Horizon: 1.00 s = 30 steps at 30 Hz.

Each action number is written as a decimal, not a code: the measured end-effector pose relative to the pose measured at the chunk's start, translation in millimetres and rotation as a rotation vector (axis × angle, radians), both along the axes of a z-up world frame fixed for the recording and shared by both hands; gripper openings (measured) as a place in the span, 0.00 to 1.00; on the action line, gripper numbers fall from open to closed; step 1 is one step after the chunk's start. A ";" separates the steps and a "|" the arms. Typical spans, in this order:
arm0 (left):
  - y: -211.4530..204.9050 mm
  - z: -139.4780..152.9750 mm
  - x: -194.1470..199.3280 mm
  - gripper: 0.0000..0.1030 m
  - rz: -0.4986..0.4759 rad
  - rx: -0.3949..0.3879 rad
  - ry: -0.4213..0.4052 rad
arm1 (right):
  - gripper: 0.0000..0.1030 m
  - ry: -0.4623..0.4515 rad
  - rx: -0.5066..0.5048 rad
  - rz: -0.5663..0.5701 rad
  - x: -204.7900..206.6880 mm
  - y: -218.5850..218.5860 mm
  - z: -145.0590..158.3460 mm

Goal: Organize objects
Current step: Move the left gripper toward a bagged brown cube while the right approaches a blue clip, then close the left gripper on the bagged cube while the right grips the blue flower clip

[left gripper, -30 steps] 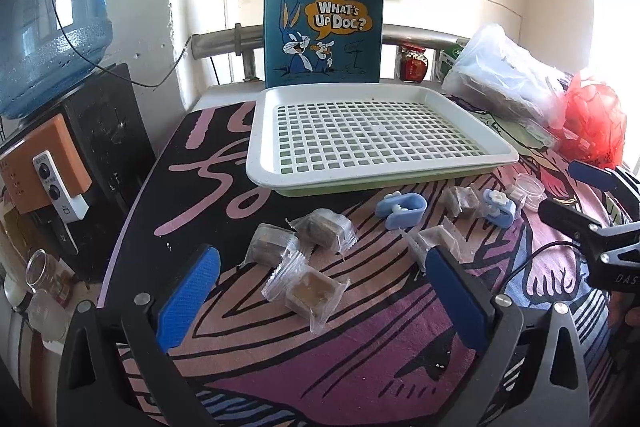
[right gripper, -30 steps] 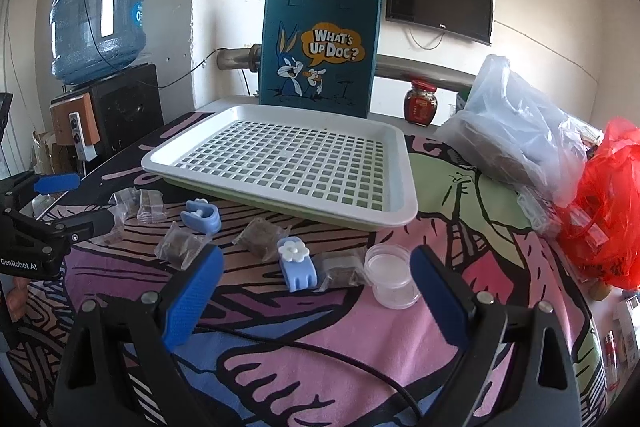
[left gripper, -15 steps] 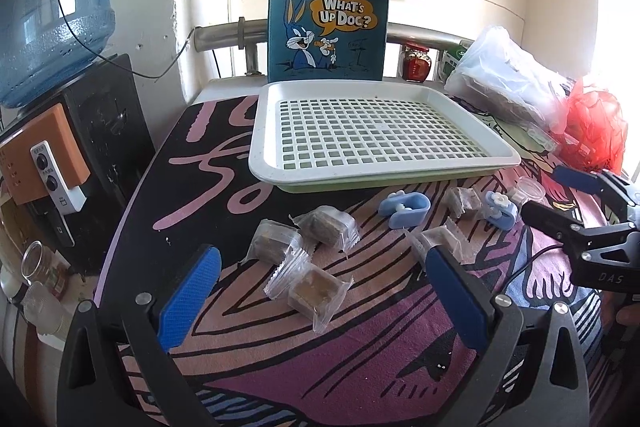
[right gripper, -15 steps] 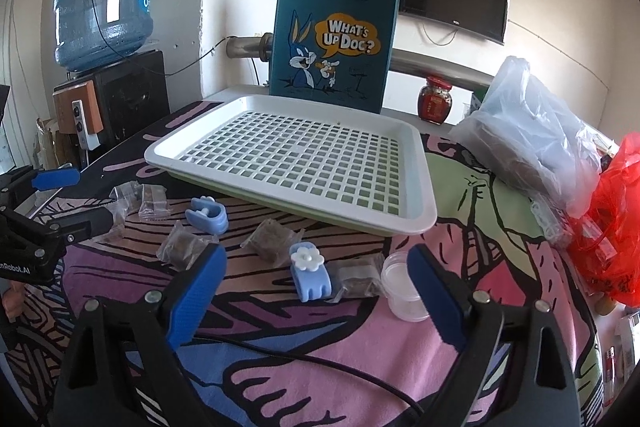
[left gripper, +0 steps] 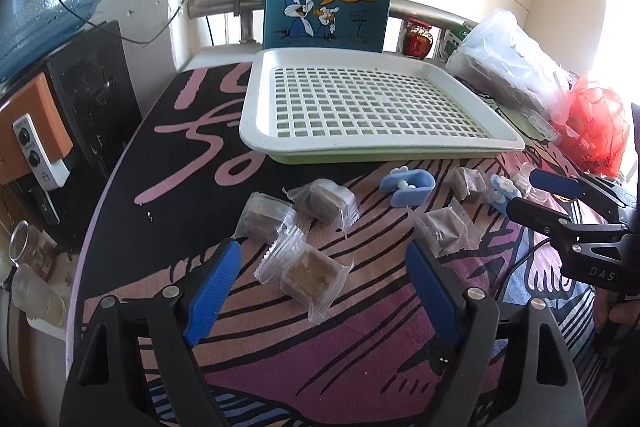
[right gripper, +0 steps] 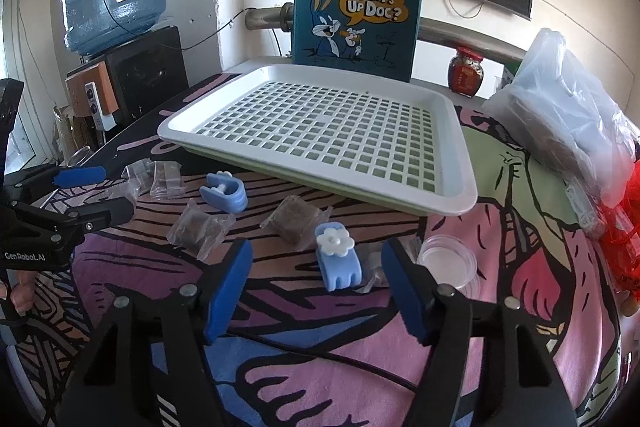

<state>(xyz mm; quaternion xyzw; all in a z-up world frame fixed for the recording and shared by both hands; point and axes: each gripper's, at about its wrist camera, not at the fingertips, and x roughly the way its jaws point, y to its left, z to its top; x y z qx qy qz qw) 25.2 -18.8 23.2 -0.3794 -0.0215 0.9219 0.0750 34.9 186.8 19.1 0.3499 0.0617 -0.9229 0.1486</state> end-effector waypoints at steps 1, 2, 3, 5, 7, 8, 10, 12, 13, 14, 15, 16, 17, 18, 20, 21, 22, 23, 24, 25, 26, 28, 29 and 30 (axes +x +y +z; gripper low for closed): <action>-1.3 -0.7 -0.7 0.82 0.002 0.006 -0.006 | 0.62 -0.007 -0.002 0.003 -1.5 -0.3 -0.8; -2.0 -1.6 -0.8 0.81 0.004 0.010 -0.010 | 0.62 -0.011 -0.002 0.004 -2.9 -0.6 -1.5; -2.4 -2.2 -0.9 0.80 0.005 0.013 -0.013 | 0.62 -0.018 0.000 0.002 -4.5 -0.8 -2.2; -2.3 -3.1 -1.9 0.75 0.003 0.014 -0.019 | 0.61 -0.036 -0.005 -0.001 -8.0 0.0 -4.4; -1.3 -4.4 -3.3 0.71 -0.002 0.012 -0.030 | 0.57 -0.056 -0.014 -0.008 -11.2 1.8 -6.4; -1.1 -5.2 -4.0 0.69 -0.003 0.011 -0.036 | 0.57 -0.064 -0.019 -0.010 -12.2 3.2 -7.0; -1.7 -6.5 -5.4 0.67 -0.001 0.014 -0.049 | 0.57 -0.067 -0.026 -0.014 -12.4 4.8 -7.4; -2.8 -7.3 -6.0 0.63 0.003 0.019 -0.055 | 0.57 -0.067 -0.027 -0.013 -12.4 5.1 -7.2; -2.9 -7.8 -6.5 0.60 0.003 0.022 -0.057 | 0.57 -0.068 -0.027 -0.012 -12.4 4.9 -7.2; -3.1 -8.1 -6.7 0.58 0.004 0.023 -0.059 | 0.56 -0.069 -0.026 -0.010 -12.2 5.1 -7.4; -3.3 -8.6 -7.1 0.56 0.003 0.025 -0.063 | 0.53 -0.069 -0.024 -0.009 -12.4 5.0 -7.5; -3.1 -9.3 -7.7 0.53 0.001 0.028 -0.069 | 0.45 -0.071 -0.023 -0.006 -12.6 4.5 -7.5; -3.2 -10.3 -8.2 0.48 -0.001 0.031 -0.076 | 0.40 -0.072 -0.021 -0.004 -12.6 3.9 -7.8; -3.3 -11.6 -9.2 0.47 -0.005 0.036 -0.086 | 0.35 -0.075 -0.019 -0.001 -12.7 3.2 -8.2; -3.6 -13.1 -9.9 0.44 -0.014 0.047 -0.097 | 0.35 -0.080 -0.012 0.003 -12.8 1.0 -9.4; -3.6 -13.0 -9.5 0.44 -0.014 0.048 -0.096 | 0.35 -0.086 -0.006 0.001 -13.8 0.5 -10.4; -3.7 -13.0 -9.5 0.41 -0.016 0.050 -0.096 | 0.35 -0.097 -0.001 -0.003 -15.7 0.2 -11.8; -4.1 -13.0 -9.2 0.37 -0.018 0.056 -0.095 | 0.35 -0.112 0.003 -0.008 -18.4 0.4 -13.8; -4.7 -12.7 -9.1 0.36 -0.018 0.063 -0.093 | 0.29 -0.130 0.000 -0.010 -21.3 1.2 -16.1; -5.3 -12.6 -8.8 0.36 -0.019 0.069 -0.092 | 0.19 -0.144 -0.011 -0.009 -23.3 2.7 -17.7; -5.7 -12.6 -8.7 0.36 -0.019 0.074 -0.092 | 0.19 -0.148 -0.022 -0.010 -23.8 4.6 -17.9; -5.4 -12.1 -8.1 0.35 -0.022 0.076 -0.088 | 0.19 -0.131 -0.044 -0.010 -21.3 8.1 -15.2; -5.1 -11.2 -7.1 0.35 -0.024 0.075 -0.081 | 0.19 -0.117 -0.046 -0.010 -19.1 8.5 -13.6; -4.3 -9.6 -5.4 0.35 -0.028 0.074 -0.070 | 0.19 -0.100 -0.045 -0.009 -16.4 7.8 -11.6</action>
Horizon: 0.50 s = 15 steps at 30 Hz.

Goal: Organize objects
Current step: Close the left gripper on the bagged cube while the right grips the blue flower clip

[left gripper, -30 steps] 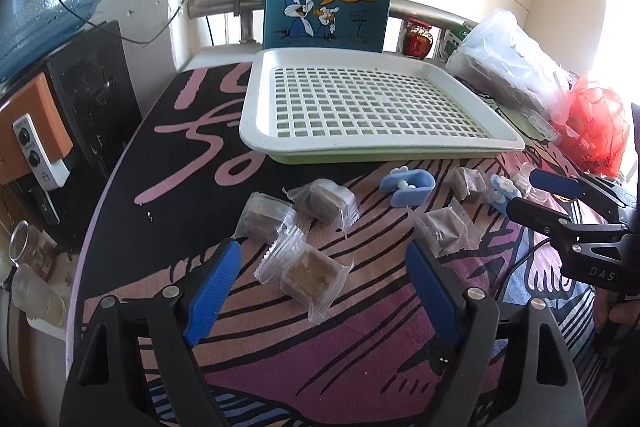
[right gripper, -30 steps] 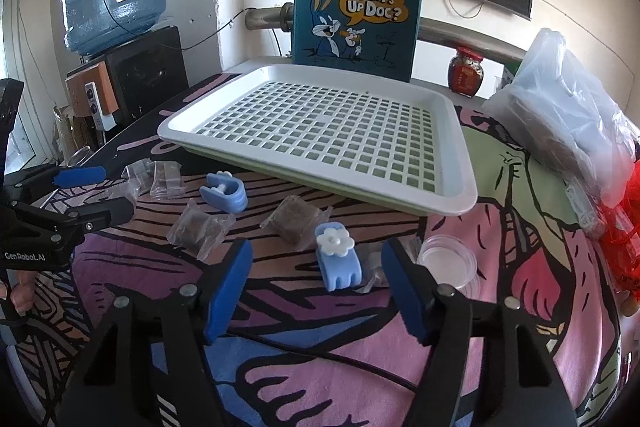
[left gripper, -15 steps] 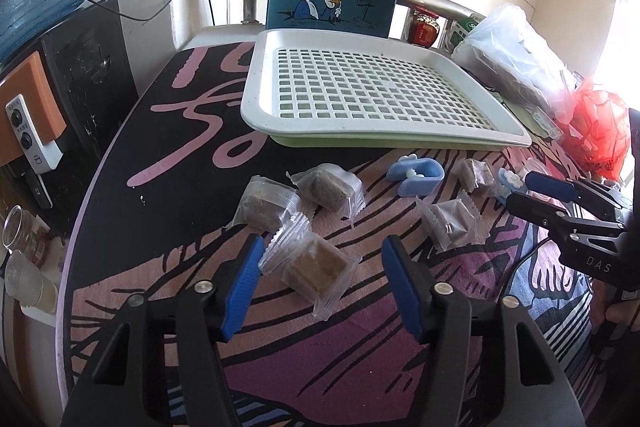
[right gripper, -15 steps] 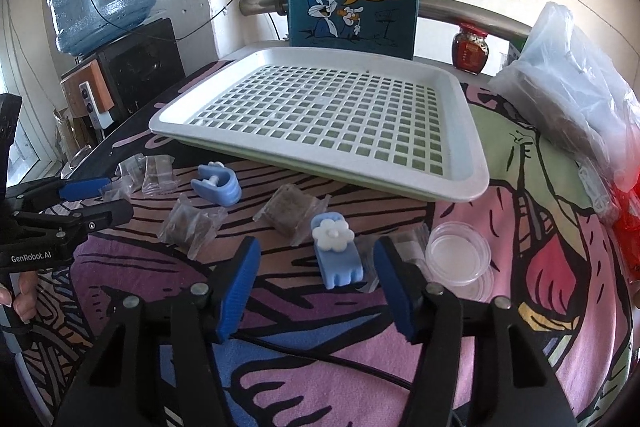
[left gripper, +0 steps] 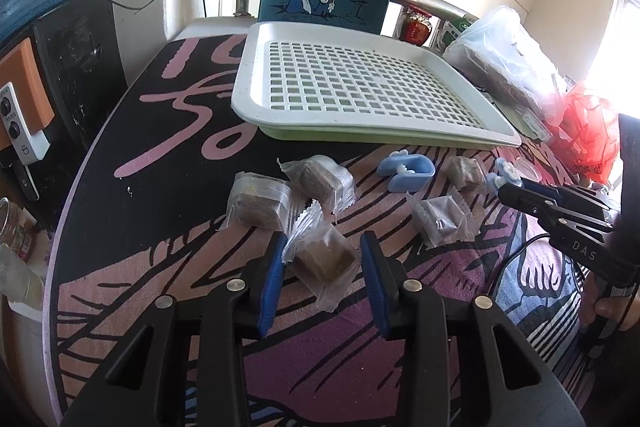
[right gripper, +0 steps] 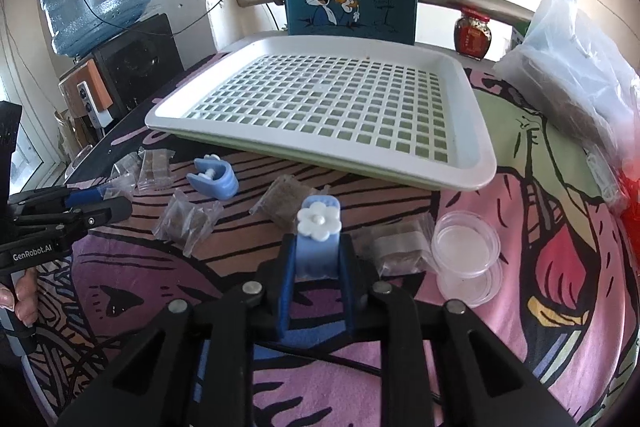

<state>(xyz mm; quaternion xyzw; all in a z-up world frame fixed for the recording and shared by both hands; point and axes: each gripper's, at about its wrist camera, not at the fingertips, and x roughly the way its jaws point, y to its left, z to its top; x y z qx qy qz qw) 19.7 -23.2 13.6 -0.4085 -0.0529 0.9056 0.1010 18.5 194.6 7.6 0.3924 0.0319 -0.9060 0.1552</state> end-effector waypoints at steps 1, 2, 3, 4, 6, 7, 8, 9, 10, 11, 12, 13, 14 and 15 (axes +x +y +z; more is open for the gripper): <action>0.6 1.7 1.7 0.35 -0.005 -0.001 0.012 | 0.19 0.022 0.004 -0.001 3.2 -0.8 2.6; 2.1 4.6 4.6 0.35 -0.013 -0.005 0.033 | 0.19 0.044 0.006 -0.002 6.1 -1.1 5.4; 3.2 6.8 6.8 0.35 -0.016 -0.010 0.049 | 0.19 0.072 0.004 -0.002 10.3 -0.8 8.6; 4.7 9.6 9.5 0.35 -0.022 -0.018 0.070 | 0.19 0.105 0.001 -0.003 15.2 -0.3 12.3; 9.1 15.0 15.0 0.35 -0.038 -0.033 0.110 | 0.19 0.149 -0.009 -0.004 21.9 0.8 17.5; 11.0 17.0 17.0 0.35 -0.046 -0.040 0.124 | 0.19 0.163 -0.016 -0.004 24.5 1.4 19.4; 12.8 18.9 18.5 0.35 -0.052 -0.048 0.137 | 0.19 0.177 -0.022 -0.004 26.2 2.3 21.3; 14.7 21.3 20.0 0.35 -0.058 -0.054 0.152 | 0.19 0.192 -0.029 -0.004 28.3 3.4 23.1; 16.4 23.6 20.7 0.35 -0.061 -0.058 0.162 | 0.19 0.208 -0.038 -0.005 30.4 4.7 25.1; 18.7 26.5 20.9 0.35 -0.065 -0.059 0.171 | 0.19 0.221 -0.045 -0.009 32.3 5.9 26.9; 21.9 30.7 21.1 0.35 -0.073 -0.057 0.183 | 0.19 0.236 -0.055 -0.013 34.3 7.5 28.5; 24.7 35.6 21.3 0.35 -0.080 -0.058 0.200 | 0.19 0.254 -0.068 -0.018 36.5 9.8 30.5; 29.1 41.9 21.6 0.35 -0.087 -0.064 0.230 | 0.19 0.265 -0.078 -0.022 39.0 11.1 31.6; 32.8 46.2 22.3 0.35 -0.091 -0.071 0.258 | 0.19 0.276 -0.089 -0.029 40.6 13.5 32.7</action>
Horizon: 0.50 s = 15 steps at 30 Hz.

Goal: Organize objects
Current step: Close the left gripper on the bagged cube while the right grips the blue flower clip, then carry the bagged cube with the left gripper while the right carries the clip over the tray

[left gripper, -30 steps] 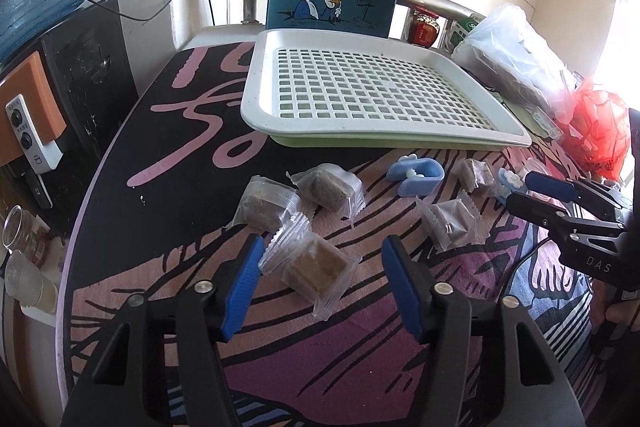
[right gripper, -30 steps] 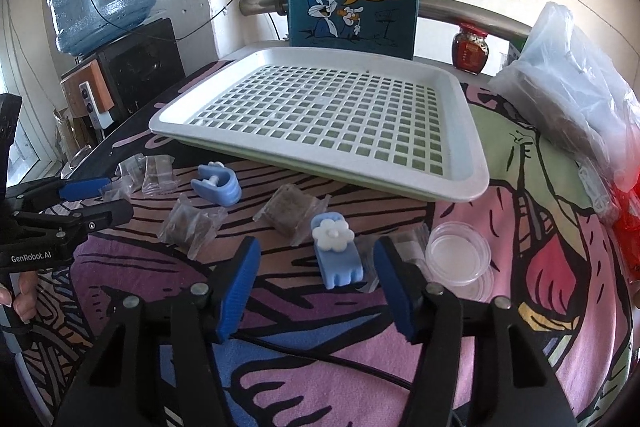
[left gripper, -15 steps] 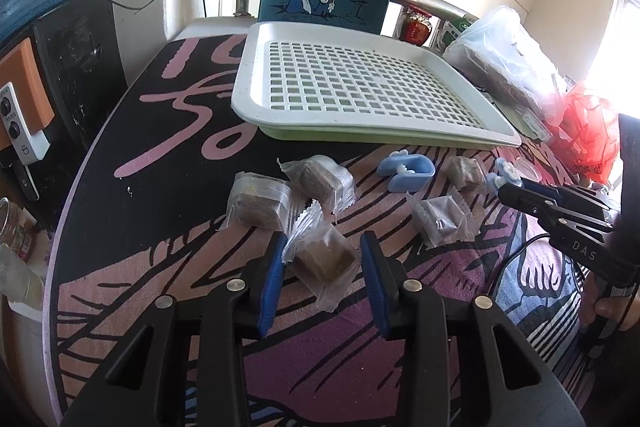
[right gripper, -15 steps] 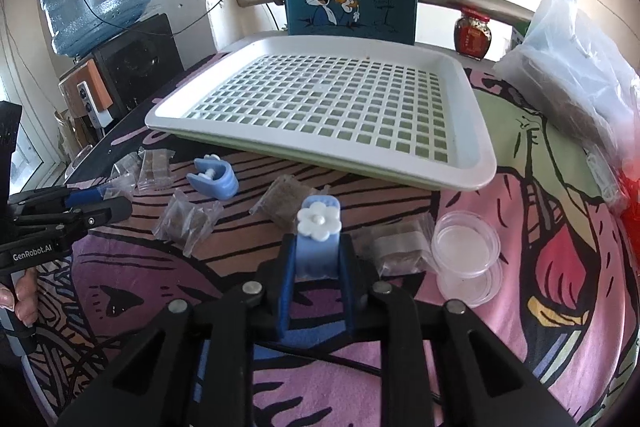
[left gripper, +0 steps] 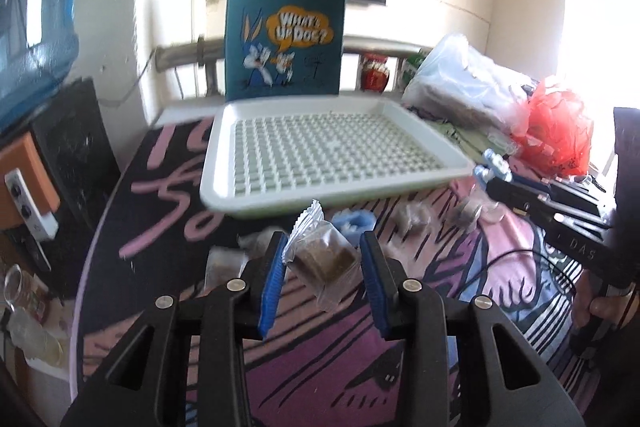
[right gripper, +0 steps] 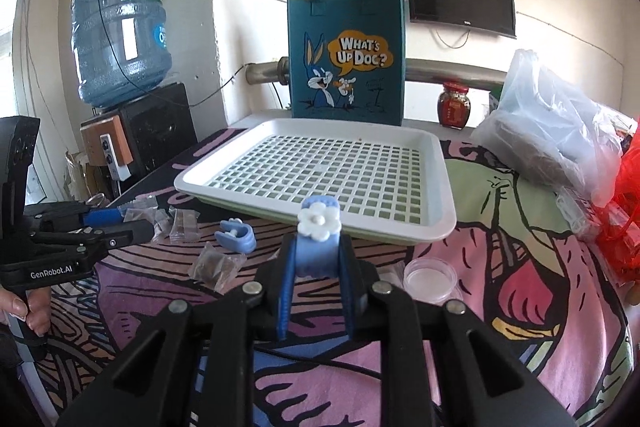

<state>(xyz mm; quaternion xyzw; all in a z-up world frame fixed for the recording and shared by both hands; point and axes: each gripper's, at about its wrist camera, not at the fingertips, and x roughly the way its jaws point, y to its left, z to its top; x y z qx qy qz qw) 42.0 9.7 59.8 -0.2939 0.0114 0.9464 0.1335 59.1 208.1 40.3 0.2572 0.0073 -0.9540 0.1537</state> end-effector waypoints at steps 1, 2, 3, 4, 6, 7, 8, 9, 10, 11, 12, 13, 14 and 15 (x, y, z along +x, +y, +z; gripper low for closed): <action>4.5 4.6 0.6 0.35 -0.004 -0.010 0.040 | 0.19 0.010 -0.012 -0.005 1.7 2.5 1.0; 9.7 7.3 0.5 0.35 -0.009 -0.024 0.073 | 0.19 0.015 -0.022 -0.008 2.6 4.7 1.5; 15.8 7.9 -1.0 0.35 -0.015 -0.045 0.096 | 0.19 0.017 -0.030 -0.011 2.8 6.3 1.9; 20.0 6.7 -2.8 0.35 -0.017 -0.058 0.104 | 0.19 0.018 -0.036 -0.013 2.4 7.3 2.2; 27.2 0.8 -6.1 0.35 -0.025 -0.073 0.105 | 0.19 0.017 -0.041 -0.015 1.7 7.6 2.4; 29.2 -3.1 -7.7 0.35 -0.025 -0.080 0.099 | 0.19 0.018 -0.041 -0.014 2.3 7.6 2.1; 30.4 -7.1 -10.0 0.35 -0.026 -0.086 0.083 | 0.19 0.019 -0.040 -0.013 2.8 7.3 1.9; 30.1 -7.5 -11.7 0.35 -0.027 -0.083 0.074 | 0.19 0.020 -0.039 -0.011 3.2 6.9 1.8; 27.7 -6.5 -12.1 0.35 -0.018 -0.069 0.078 | 0.19 0.022 -0.039 -0.010 3.5 6.6 1.8; 25.0 -5.4 -11.9 0.35 -0.011 -0.055 0.082 | 0.19 0.022 -0.039 -0.008 4.1 6.7 1.5; 22.6 -4.8 -11.3 0.35 -0.007 -0.046 0.084 | 0.19 0.021 -0.039 -0.006 4.2 6.9 1.2; 20.7 -5.0 -10.0 0.35 -0.003 -0.037 0.085 | 0.19 0.019 -0.040 -0.006 3.9 7.1 1.0; 19.4 -4.8 -10.0 0.35 0.002 -0.032 0.086 | 0.19 0.018 -0.043 -0.005 3.8 7.8 0.8; 18.5 -5.8 -8.6 0.35 0.006 -0.028 0.087 | 0.19 0.018 -0.047 -0.004 4.0 8.6 0.9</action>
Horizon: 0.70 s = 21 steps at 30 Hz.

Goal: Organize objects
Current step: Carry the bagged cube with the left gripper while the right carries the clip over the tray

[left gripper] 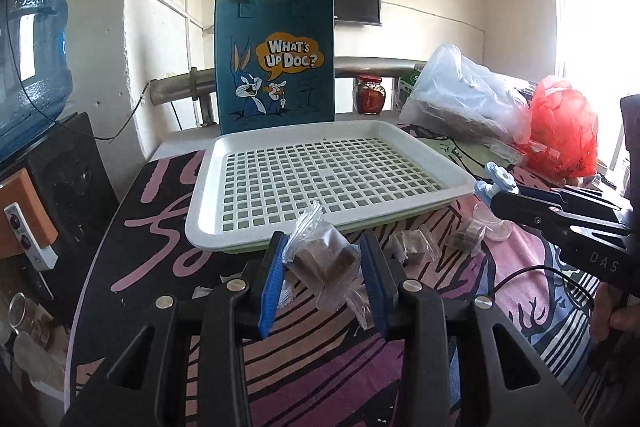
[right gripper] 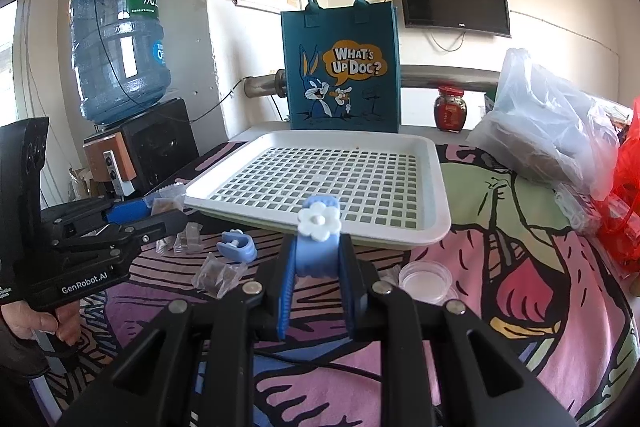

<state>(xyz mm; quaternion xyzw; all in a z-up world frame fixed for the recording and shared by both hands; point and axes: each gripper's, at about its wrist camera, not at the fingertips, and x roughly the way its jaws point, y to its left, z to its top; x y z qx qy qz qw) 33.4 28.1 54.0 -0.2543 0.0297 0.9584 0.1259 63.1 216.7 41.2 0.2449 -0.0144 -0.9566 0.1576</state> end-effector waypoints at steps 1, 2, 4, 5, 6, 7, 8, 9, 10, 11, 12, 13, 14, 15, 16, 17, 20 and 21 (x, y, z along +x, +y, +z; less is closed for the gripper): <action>-0.5 -0.2 0.6 0.35 0.002 0.002 0.001 | 0.19 0.000 -0.004 0.001 -0.1 0.6 0.1; -0.7 -0.1 1.5 0.35 0.003 0.003 0.004 | 0.19 0.000 -0.007 0.001 0.0 1.0 0.1; -0.9 -0.2 2.9 0.35 0.002 0.006 0.008 | 0.19 0.000 -0.014 -0.001 0.3 2.0 0.1; -0.8 -0.2 3.2 0.35 0.000 0.006 0.008 | 0.19 -0.001 -0.017 -0.002 -0.1 2.7 0.1; -0.5 -0.3 3.4 0.35 -0.003 0.005 0.008 | 0.19 -0.002 -0.020 -0.002 -0.3 3.3 0.2; -0.3 -0.5 3.7 0.35 -0.005 0.004 0.008 | 0.19 -0.003 -0.021 -0.002 -0.6 3.5 0.1; -0.3 -0.4 3.7 0.35 -0.005 0.004 0.008 | 0.19 -0.004 -0.021 -0.002 -0.8 3.3 0.1; -0.2 -0.4 3.7 0.35 -0.004 0.004 0.008 | 0.19 -0.003 -0.020 -0.002 -0.7 3.2 0.1; -0.1 -0.4 3.7 0.35 -0.004 0.004 0.008 | 0.19 -0.003 -0.020 -0.002 -0.7 3.1 0.2; -0.2 -0.4 3.5 0.35 -0.005 0.005 0.008 | 0.19 -0.002 -0.020 -0.002 -0.6 3.0 0.3; -0.3 -0.5 3.1 0.35 -0.005 0.006 0.007 | 0.19 -0.002 -0.020 -0.002 -0.9 3.0 0.0; -0.3 -0.5 3.1 0.35 -0.007 0.006 0.007 | 0.19 -0.002 -0.019 -0.001 -1.3 3.0 -0.2; -0.3 -0.5 3.2 0.35 -0.008 0.005 0.007 | 0.19 -0.002 -0.019 -0.001 -1.4 2.8 -0.3; -0.4 -0.4 3.2 0.35 -0.008 0.005 0.008 | 0.19 -0.002 -0.019 -0.001 -0.8 2.3 -0.2; -0.4 -0.4 3.1 0.35 -0.009 0.005 0.008 | 0.19 -0.002 -0.019 -0.002 -0.9 2.3 -0.2; -0.4 -0.4 3.1 0.35 -0.011 0.005 0.008 | 0.19 -0.002 -0.019 -0.001 -1.0 2.3 -0.2; -0.4 -0.5 3.1 0.35 -0.012 0.006 0.007 | 0.19 -0.002 -0.019 -0.001 -1.3 2.2 -0.3; -0.3 -0.4 3.1 0.35 -0.013 0.006 0.008 | 0.19 -0.002 -0.019 -0.001 -1.1 2.3 -0.1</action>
